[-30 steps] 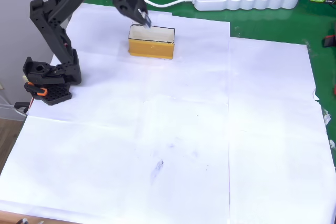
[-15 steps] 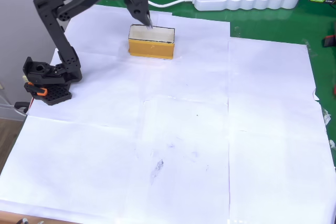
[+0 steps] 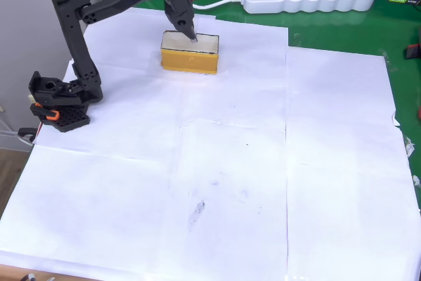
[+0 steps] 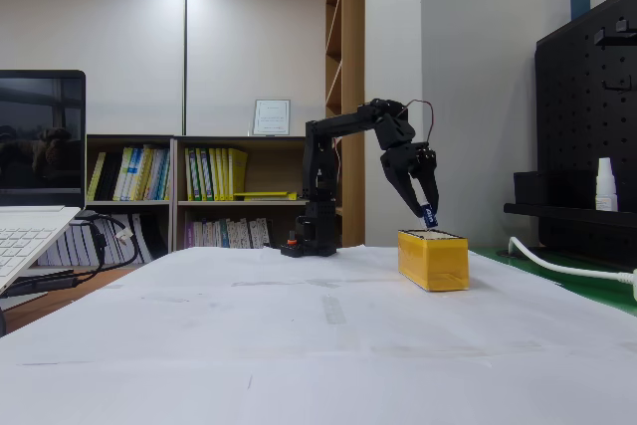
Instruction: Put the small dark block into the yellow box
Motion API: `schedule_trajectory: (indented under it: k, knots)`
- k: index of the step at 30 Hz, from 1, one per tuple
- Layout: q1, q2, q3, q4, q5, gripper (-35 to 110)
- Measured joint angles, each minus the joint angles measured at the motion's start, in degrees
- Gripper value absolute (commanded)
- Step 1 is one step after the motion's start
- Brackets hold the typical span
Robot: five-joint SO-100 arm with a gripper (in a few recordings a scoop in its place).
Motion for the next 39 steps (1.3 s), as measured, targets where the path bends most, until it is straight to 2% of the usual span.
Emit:
schedule_trajectory:
  k: [4, 11, 19, 25, 30, 33, 39]
  knots:
    - [0.9, 1.2, -0.8, -0.3, -1.7, 25]
    - [2.1, 1.3, -0.8, -0.4, -2.3, 34]
    - [3.1, -5.6, -0.8, -0.4, -2.3, 34]
    - [9.8, -18.9, -2.1, -0.4, -5.4, 34]
    - [17.8, -36.4, -14.9, 0.2, -10.7, 34]
    - [20.7, -47.1, -24.9, 0.8, -11.7, 22]
    - [26.6, -67.3, -49.4, 0.4, -14.9, 15]
